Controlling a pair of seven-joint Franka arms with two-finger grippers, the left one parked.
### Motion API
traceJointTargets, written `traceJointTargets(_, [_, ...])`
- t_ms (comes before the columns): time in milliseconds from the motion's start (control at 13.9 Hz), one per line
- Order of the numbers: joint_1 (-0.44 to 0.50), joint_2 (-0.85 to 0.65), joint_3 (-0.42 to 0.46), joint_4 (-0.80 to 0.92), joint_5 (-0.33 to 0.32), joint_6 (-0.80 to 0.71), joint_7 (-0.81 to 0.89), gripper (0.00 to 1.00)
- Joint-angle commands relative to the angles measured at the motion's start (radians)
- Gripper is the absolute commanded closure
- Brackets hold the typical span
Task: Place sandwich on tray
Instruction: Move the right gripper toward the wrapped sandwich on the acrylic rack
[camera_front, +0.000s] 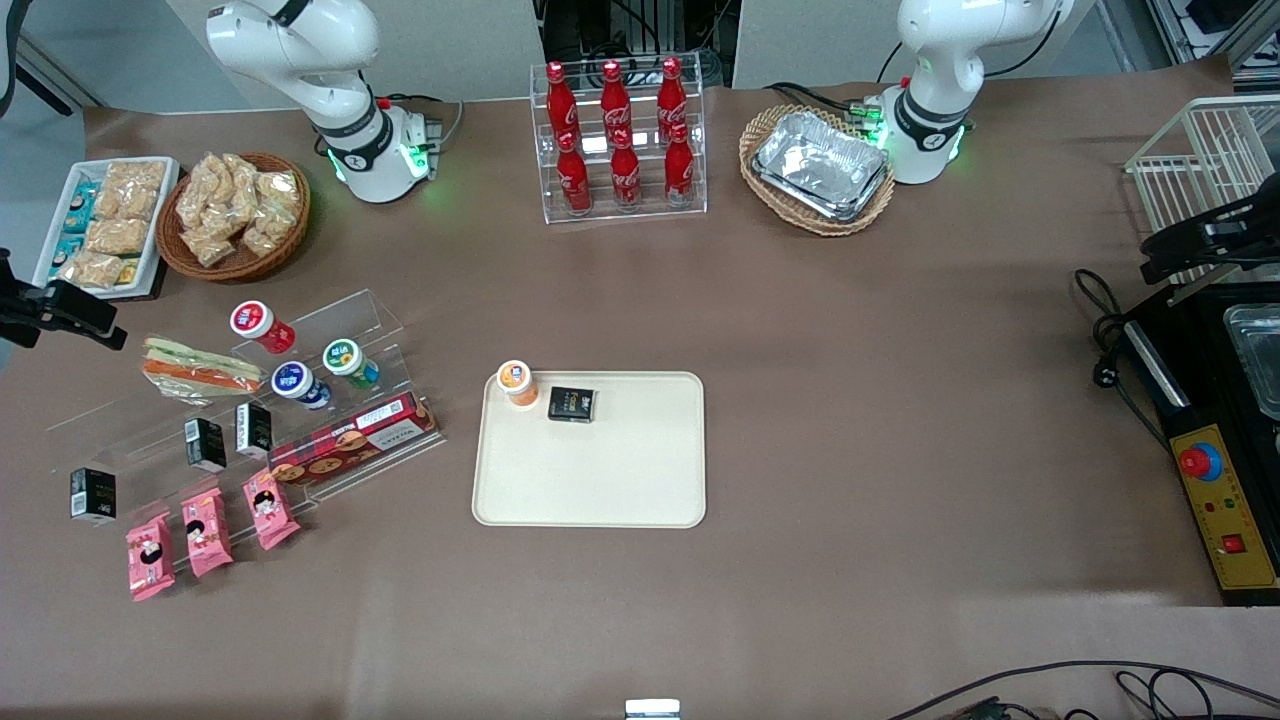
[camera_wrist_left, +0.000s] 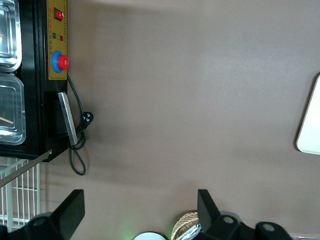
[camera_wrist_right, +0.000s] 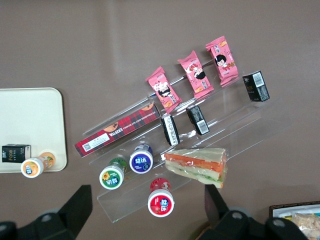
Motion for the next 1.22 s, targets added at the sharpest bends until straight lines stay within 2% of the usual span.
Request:
traceJointTargets(0, [-0.014,-0.008,0.005,-0.010,0.020,0.010,-0.003,0.00])
traceJointTargets(647, [-0.020,0.008,-0.003,0.003,0.038,0.014,0.039,0.00])
traceJointTargets(791, [-0.028,0.009,-0.012,-0.002,0.038,0.012,0.112,0.00])
traceJointTargets(1007, [-0.037,0.011,-0.015,0.000,0.019,0.015,0.349,0.00])
traceJointTargets(1151, [-0.035,0.021,-0.014,0.000,-0.046,0.015,0.510,0.00])
